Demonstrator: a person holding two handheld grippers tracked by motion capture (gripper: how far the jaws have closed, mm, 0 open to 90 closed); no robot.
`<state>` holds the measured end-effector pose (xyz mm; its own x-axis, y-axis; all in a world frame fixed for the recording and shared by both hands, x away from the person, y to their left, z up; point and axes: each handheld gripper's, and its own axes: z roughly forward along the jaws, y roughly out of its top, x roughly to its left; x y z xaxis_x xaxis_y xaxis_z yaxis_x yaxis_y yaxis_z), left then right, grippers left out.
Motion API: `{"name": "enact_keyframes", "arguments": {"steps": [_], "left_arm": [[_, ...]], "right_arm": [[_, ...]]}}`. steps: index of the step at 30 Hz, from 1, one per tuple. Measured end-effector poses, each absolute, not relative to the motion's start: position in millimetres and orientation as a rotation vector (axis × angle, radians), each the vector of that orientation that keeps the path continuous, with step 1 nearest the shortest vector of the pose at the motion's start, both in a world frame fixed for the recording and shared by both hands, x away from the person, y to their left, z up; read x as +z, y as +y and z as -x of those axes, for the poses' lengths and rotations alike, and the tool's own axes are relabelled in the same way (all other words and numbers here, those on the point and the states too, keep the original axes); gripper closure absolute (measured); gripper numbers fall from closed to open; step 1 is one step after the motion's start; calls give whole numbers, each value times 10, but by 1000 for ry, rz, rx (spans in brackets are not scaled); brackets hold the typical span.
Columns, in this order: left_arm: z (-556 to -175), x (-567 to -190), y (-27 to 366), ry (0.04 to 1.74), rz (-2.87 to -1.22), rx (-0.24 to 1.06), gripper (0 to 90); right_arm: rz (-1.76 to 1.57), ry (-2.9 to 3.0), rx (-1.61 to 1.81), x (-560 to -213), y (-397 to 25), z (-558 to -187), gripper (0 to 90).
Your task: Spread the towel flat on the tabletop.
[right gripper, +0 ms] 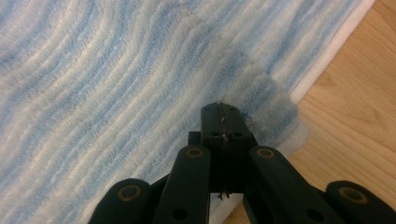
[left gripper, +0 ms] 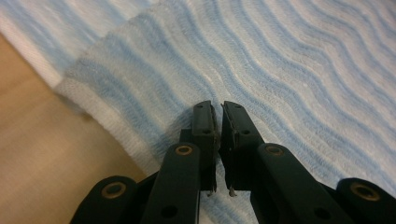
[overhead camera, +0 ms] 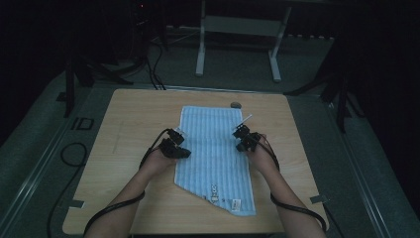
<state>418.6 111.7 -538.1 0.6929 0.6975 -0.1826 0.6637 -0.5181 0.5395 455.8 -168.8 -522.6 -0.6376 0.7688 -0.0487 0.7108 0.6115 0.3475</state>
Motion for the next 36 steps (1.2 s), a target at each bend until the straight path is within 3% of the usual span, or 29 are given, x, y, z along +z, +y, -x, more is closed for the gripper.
{"name": "enact_keyframes", "arguments": {"steps": [8,10,17,25,31,35,36], "left_arm": [[-4091,-5318,1152,1009,-2326,69,763],[-3979,-5241,1214,954,-2310,84,695],[-3445,-5077,1411,753,-2325,61,612],[-3021,-5139,1415,559,-2388,39,519],[-2992,-5332,1341,518,-2477,65,491],[-3001,-5385,1284,481,-2494,114,518],[-3007,-5382,1275,476,-2497,128,564]], "right_arm": [[-1197,2681,485,-5182,-1673,-4451,844],[-1156,2693,520,-5123,-1644,-4343,814],[-920,2792,694,-4880,-1439,-3614,704],[-747,2933,789,-4978,-1123,-2895,553],[-669,2958,656,-5203,-1017,-2707,551],[-622,2925,600,-5240,-987,-2675,626],[-605,2912,581,-5241,-979,-2669,666]]}}
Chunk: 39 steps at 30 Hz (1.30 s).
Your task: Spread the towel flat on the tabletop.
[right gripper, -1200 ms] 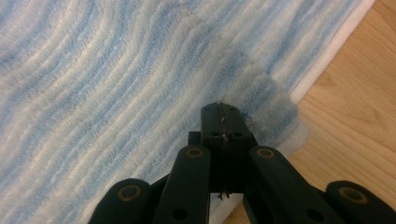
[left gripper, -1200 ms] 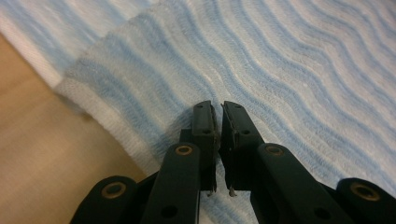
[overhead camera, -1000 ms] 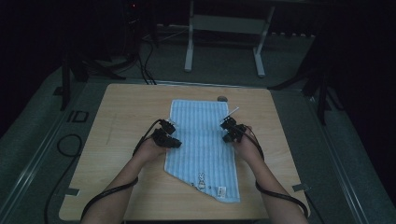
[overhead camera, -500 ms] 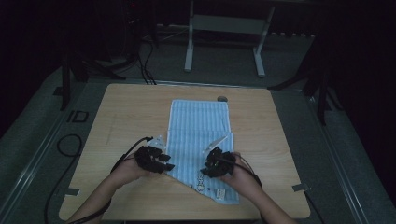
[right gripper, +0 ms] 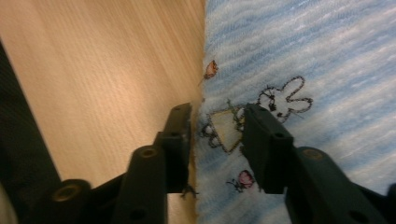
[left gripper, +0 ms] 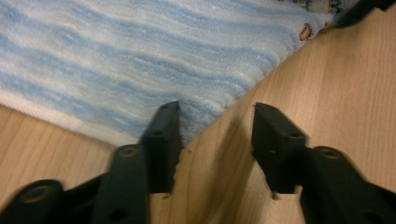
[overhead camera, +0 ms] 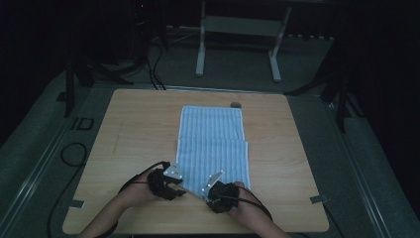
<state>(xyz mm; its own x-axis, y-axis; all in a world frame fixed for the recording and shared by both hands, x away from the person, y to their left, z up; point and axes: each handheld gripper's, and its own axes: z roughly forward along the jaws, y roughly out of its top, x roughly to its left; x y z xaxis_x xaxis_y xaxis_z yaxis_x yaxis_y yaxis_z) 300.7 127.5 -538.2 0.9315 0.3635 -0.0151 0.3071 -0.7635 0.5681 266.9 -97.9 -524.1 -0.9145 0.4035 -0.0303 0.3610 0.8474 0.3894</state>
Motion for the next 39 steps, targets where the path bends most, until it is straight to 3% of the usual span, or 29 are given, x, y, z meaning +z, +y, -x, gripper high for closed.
{"name": "enact_keyframes", "arguments": {"steps": [1,5,7,14,22,31,39], "left_arm": [[-3007,-5382,1275,476,-2497,128,617],[-3071,-5329,1225,475,-2526,128,854],[-3100,-5263,1203,475,-2523,149,878],[-3286,-4861,1107,438,-2536,264,879],[-3703,-4664,950,460,-2540,258,853],[-4151,-4979,725,592,-2568,252,833],[-4231,-5283,729,687,-2563,201,831]], "right_arm": [[-605,2912,581,-5241,-979,-2669,666],[-600,2939,571,-5208,-960,-2711,854],[-609,2960,586,-5160,-963,-2740,862],[-682,2942,725,-4814,-1122,-2945,869],[-876,2850,791,-4562,-1446,-3384,869],[-1091,2825,676,-4831,-1649,-3885,869],[-1166,2835,550,-5191,-1661,-4054,844]]}}
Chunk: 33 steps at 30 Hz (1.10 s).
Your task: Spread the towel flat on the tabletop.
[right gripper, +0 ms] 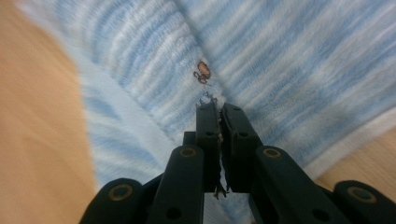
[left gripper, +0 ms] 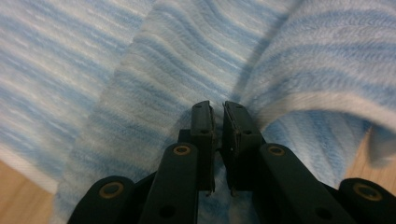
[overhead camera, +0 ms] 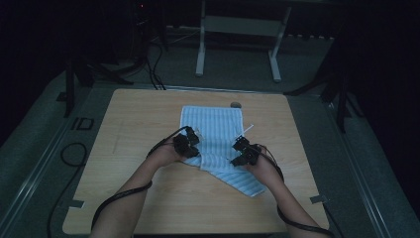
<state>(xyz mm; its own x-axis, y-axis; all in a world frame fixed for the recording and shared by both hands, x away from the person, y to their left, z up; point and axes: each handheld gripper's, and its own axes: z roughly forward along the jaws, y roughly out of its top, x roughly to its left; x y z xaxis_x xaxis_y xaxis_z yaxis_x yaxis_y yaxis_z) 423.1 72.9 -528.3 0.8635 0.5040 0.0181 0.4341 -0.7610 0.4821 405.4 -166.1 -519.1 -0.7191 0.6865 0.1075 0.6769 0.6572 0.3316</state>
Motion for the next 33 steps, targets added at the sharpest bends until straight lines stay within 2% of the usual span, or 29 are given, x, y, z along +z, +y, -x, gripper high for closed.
{"name": "enact_keyframes", "arguments": {"steps": [2,6,9,14,18,23,31,33], "left_arm": [[-4202,-5224,780,705,-2532,199,775],[-4056,-4986,898,737,-2464,204,602],[-3866,-4837,937,707,-2456,206,553],[-3494,-4887,823,482,-2531,244,544],[-3359,-5007,679,372,-2541,260,550],[-3427,-5111,522,328,-2566,302,549],[-3601,-5265,317,270,-2701,356,550],[-3628,-5254,296,289,-2704,367,601]], "right_arm": [[-1173,2821,563,-5191,-1672,-4050,793],[-1131,2793,564,-5097,-1702,-3966,692],[-1105,2778,561,-5031,-1739,-3877,645],[-1073,2763,604,-4941,-1792,-3736,627],[-1068,2766,627,-4914,-1795,-3690,618],[-1073,2779,607,-4968,-1778,-3715,620],[-1091,2788,589,-5039,-1782,-3760,623],[-1090,2788,588,-5037,-1795,-3752,620]]}}
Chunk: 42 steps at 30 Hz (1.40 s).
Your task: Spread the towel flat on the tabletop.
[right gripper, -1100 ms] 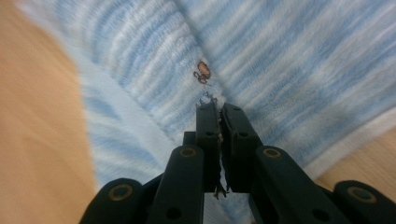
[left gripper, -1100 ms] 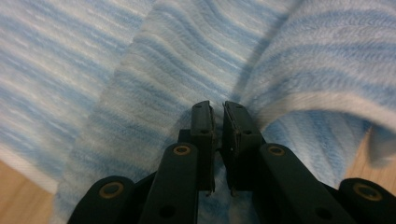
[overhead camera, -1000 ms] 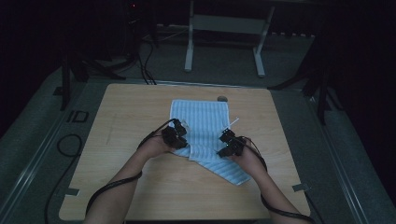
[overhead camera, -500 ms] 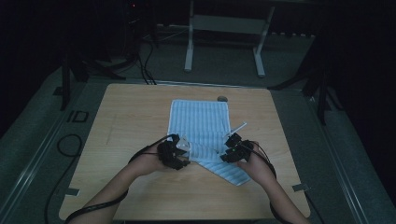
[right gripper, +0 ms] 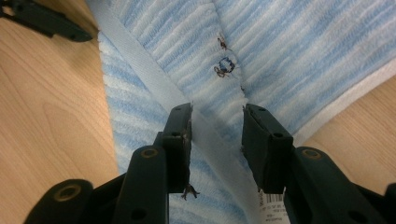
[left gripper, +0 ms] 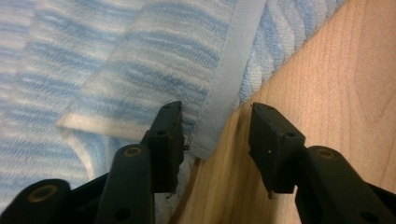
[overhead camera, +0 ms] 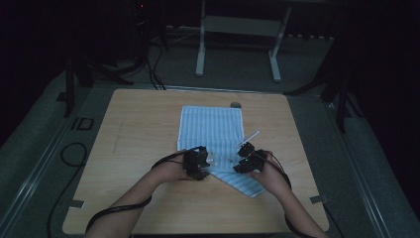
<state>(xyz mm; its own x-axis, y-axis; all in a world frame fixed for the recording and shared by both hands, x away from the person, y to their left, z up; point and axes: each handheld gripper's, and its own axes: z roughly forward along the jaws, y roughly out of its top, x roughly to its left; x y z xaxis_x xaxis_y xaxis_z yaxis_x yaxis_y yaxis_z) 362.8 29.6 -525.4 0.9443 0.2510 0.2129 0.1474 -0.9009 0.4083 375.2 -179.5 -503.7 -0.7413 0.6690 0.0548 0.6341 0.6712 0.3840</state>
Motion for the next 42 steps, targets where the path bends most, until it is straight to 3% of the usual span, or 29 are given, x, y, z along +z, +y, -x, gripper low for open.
{"name": "enact_keyframes", "arguments": {"steps": [1,4,11,15,24,30,36,38,42], "left_arm": [[-3649,-5240,298,302,-2701,352,665],[-3684,-5210,314,330,-2695,320,728],[-3653,-5072,364,345,-2650,293,787],[-3609,-4904,417,357,-2609,307,864],[-3265,-4561,644,323,-2610,334,883],[-3087,-4543,838,335,-2615,366,882],[-3087,-4530,936,378,-2588,367,883],[-3094,-4510,949,382,-2582,357,883],[-3075,-4441,972,377,-2575,372,883]], "right_arm": [[-1093,2786,593,-5034,-1805,-3743,618],[-1101,2773,605,-5016,-1866,-3721,610],[-1141,2742,633,-4958,-2083,-3642,588],[-1152,2721,645,-4918,-2201,-3582,586],[-1156,2723,687,-4878,-2309,-3366,565],[-1090,2804,754,-4885,-2178,-3060,538],[-1037,2884,677,-5101,-2064,-2812,485],[-1037,2882,643,-5164,-2087,-2774,549],[-1066,2838,697,-5078,-2159,-2793,814]]}}
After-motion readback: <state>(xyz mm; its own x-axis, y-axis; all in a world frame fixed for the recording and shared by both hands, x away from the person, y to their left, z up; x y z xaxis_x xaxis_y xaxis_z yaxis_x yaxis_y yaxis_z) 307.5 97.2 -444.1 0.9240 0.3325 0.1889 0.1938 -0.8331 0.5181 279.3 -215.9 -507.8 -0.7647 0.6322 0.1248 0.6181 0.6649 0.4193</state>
